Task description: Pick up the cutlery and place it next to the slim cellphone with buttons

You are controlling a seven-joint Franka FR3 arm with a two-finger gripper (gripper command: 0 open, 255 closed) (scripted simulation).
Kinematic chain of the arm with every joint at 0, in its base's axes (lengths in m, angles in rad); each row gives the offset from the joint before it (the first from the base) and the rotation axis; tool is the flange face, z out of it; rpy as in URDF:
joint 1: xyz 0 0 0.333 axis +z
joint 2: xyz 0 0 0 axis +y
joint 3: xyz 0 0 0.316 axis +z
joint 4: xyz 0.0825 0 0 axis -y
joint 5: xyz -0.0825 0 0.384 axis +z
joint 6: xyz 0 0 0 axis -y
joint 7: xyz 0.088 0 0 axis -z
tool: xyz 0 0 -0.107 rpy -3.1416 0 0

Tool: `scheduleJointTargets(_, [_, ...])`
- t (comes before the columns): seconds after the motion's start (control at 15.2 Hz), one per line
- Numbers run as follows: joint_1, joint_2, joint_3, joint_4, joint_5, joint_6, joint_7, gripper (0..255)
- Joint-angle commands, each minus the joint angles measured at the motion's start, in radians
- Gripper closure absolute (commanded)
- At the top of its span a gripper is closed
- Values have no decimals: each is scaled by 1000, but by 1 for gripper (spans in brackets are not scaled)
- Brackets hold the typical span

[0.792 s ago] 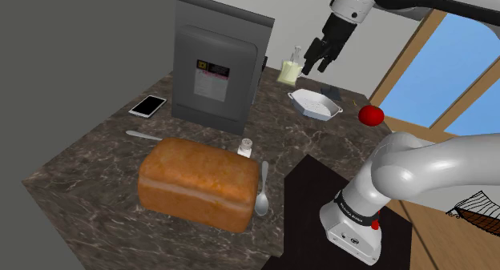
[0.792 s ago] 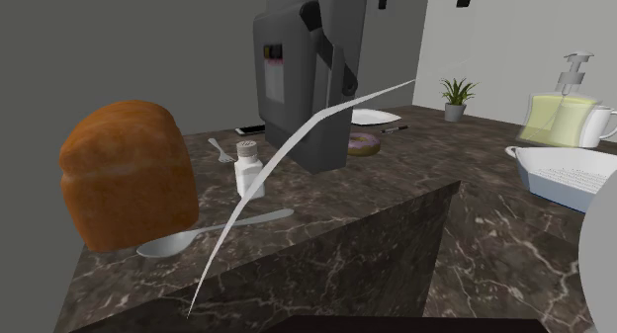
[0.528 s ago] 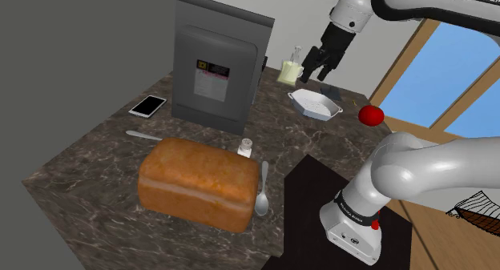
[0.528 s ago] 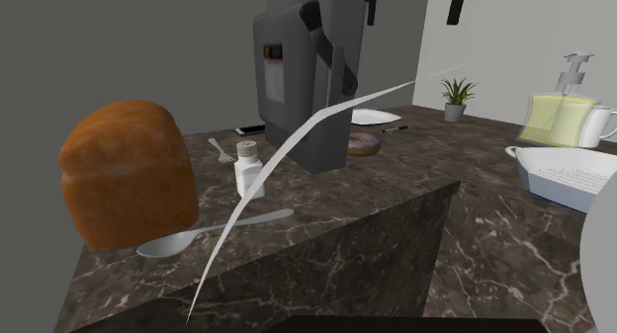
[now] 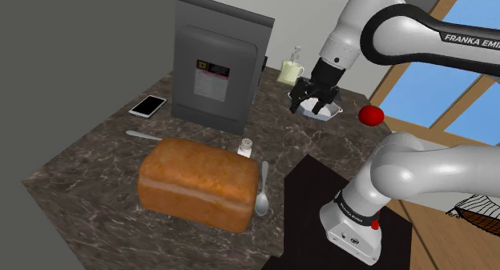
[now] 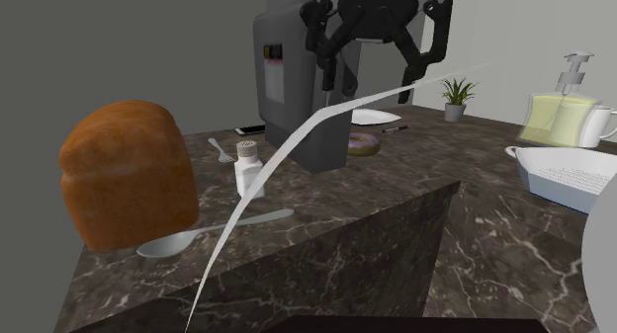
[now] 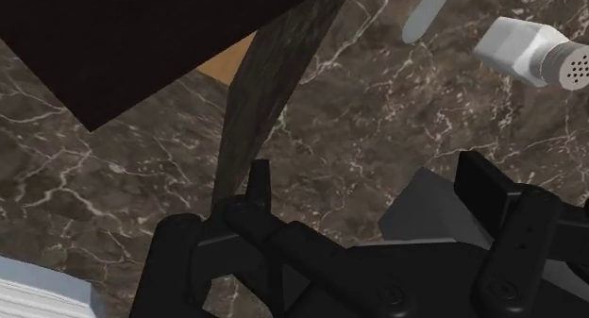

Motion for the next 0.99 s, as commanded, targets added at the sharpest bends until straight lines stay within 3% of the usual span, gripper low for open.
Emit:
scheduleJointTargets(0.0, [8,-22,44,-45,57,20,88,0])
scheduleJointTargets(0.46, [66,-27,220,-179,284,153,376,0])
scheduleJointTargets(0.92, [131,115,424,-218,532,367,637,0])
